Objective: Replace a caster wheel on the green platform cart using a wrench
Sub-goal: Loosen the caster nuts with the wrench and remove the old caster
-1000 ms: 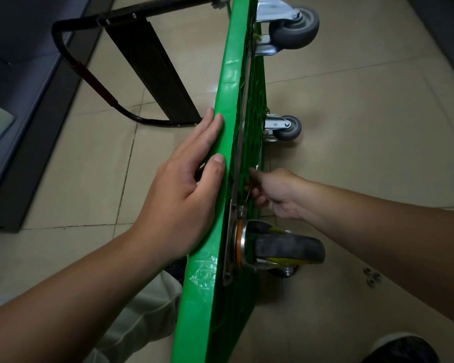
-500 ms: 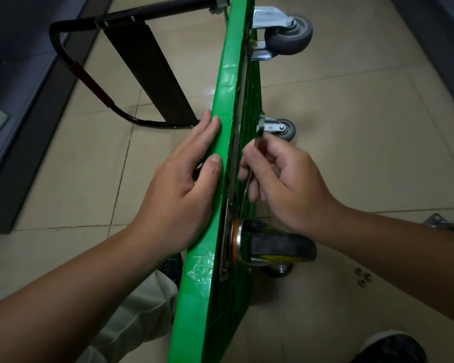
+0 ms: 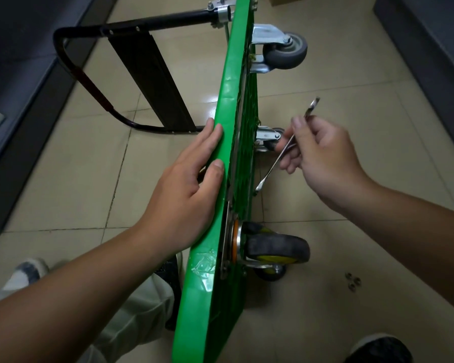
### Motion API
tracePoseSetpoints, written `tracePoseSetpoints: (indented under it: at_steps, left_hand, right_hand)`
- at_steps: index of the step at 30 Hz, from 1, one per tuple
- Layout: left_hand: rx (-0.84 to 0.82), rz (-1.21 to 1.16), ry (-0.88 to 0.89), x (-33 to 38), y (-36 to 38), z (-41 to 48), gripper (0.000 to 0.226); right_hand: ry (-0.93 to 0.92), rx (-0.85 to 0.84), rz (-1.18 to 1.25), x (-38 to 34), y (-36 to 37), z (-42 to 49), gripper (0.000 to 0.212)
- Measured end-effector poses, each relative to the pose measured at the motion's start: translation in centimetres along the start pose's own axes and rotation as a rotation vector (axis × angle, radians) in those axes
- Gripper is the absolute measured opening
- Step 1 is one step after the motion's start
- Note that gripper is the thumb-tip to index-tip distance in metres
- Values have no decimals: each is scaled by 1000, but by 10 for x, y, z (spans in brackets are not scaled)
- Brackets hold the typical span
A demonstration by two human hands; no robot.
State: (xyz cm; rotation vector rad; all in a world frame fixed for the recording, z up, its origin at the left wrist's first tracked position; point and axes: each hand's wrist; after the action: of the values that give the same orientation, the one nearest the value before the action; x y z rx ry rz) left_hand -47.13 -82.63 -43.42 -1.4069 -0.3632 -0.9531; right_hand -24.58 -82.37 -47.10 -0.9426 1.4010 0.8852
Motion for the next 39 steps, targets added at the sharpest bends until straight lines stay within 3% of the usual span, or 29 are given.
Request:
tracePoseSetpoints:
  at_steps: [4,13,26,33,39]
  left_hand:
    - [-2,0,-3,2,1,0,59]
    - [1,-9,-3,3,1,0,58]
    - [-5,-5,-18,3,1,0,58]
    - [-10,-24,-18,3,1,0,58]
    - [-12,-31,-27,3,1,1,58]
  right_hand:
    - [264,-25,55,19,13,-1,30]
    - [530,-100,48,28,31,3,31]
    - [700,-187,74,52,43,4,30]
    - [669,-264,151,64,47,9,29]
    - [243,-310,5,53,43,8,32]
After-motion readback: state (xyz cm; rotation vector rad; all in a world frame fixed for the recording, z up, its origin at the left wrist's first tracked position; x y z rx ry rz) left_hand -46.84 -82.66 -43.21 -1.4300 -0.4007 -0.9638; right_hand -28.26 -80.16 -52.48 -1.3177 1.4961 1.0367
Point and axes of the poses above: each hand's wrist, its own z-axis towards the middle knuckle, its own y-axis out of the palm, x = y × z, and after that the axes turned 6 degrees about x, right-handed
